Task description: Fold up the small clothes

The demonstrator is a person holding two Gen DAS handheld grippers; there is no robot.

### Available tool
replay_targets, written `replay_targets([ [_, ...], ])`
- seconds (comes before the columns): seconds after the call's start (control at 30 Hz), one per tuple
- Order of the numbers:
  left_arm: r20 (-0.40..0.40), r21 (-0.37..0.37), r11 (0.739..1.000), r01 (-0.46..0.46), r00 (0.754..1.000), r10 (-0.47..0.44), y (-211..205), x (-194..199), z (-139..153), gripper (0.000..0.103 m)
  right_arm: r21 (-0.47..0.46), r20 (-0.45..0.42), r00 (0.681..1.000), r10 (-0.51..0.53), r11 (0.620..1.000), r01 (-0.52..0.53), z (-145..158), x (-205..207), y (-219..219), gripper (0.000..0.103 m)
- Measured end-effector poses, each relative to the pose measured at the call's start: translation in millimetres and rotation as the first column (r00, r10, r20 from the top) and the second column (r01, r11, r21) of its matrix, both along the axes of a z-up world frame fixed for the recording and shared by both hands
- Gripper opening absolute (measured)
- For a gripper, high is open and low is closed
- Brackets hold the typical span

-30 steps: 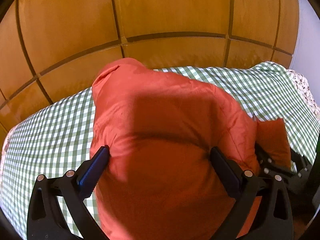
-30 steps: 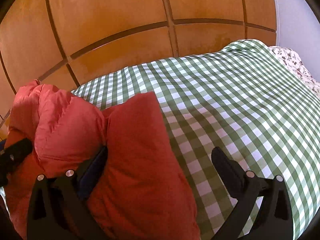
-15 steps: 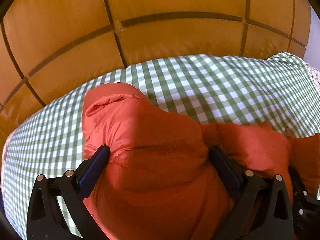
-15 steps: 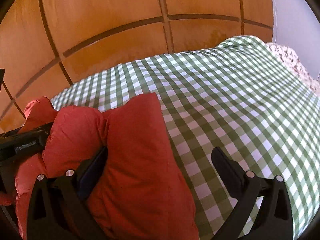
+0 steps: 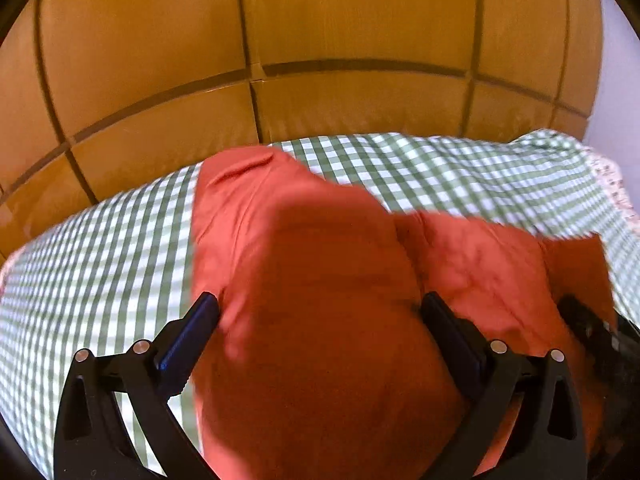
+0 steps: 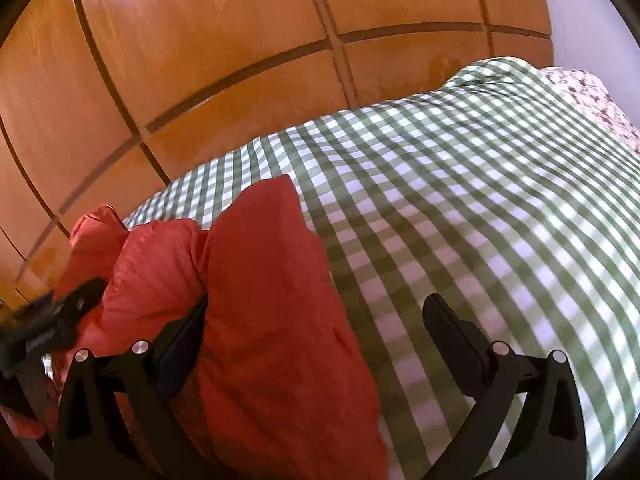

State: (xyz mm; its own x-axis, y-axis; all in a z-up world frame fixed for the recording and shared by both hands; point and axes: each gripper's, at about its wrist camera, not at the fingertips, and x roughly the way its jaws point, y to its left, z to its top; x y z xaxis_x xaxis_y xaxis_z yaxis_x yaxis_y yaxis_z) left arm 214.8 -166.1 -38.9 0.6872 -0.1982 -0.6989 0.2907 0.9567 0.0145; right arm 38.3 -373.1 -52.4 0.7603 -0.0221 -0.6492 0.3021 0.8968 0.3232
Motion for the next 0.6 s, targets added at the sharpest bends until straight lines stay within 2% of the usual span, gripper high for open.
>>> replay_targets([
  [0.1, -0.020, -0.114, 0.993, -0.009, 1.000, 0.007, 25.6, -25.8, 4.9, 0.100, -0.039, 0.024, 1.000, -0.010, 0.999, 0.011, 17.3, -27.7, 8.1, 0.101],
  [0.17, -0.031, -0.153, 0.988, -0.023, 0.999, 0.018, 37.9, -40.1, 5.3, 0.100, -0.063, 0.035, 0.999, 0.017, 0.998, -0.015, 25.1, -42.6, 16.2, 0.101],
  [0.27, -0.050, -0.147, 0.989, -0.013, 0.999, 0.005, 41.1, -48.5, -6.9, 0.100, -0.118, -0.016, 0.999, 0.050, 0.992, -0.051, 19.3, -45.5, 25.8, 0.101],
  [0.33, -0.059, -0.159, 0.987, -0.017, 0.998, 0.008, 40.1, -46.7, -14.3, 0.100, -0.102, -0.038, 0.998, 0.059, 0.993, -0.062, 7.1, -39.8, 24.6, 0.101],
  [0.47, -0.071, -0.100, 0.995, -0.011, 0.997, 0.004, 28.4, -37.8, -19.4, 0.100, -0.014, -0.033, 0.999, 0.040, 0.999, -0.040, -19.4, -29.5, 16.3, 0.101],
  [0.53, -0.066, -0.092, 0.996, -0.015, 0.998, 0.009, 26.7, -37.3, -20.6, 0.100, -0.005, -0.041, 0.999, 0.029, 1.000, -0.029, -20.7, -28.0, 16.1, 0.101],
  [0.6, -0.058, -0.100, 0.995, -0.010, 0.998, 0.004, 29.1, -41.5, -18.8, 0.100, -0.039, -0.059, 0.998, 0.015, 0.999, -0.017, -12.1, -32.7, 19.3, 0.101],
])
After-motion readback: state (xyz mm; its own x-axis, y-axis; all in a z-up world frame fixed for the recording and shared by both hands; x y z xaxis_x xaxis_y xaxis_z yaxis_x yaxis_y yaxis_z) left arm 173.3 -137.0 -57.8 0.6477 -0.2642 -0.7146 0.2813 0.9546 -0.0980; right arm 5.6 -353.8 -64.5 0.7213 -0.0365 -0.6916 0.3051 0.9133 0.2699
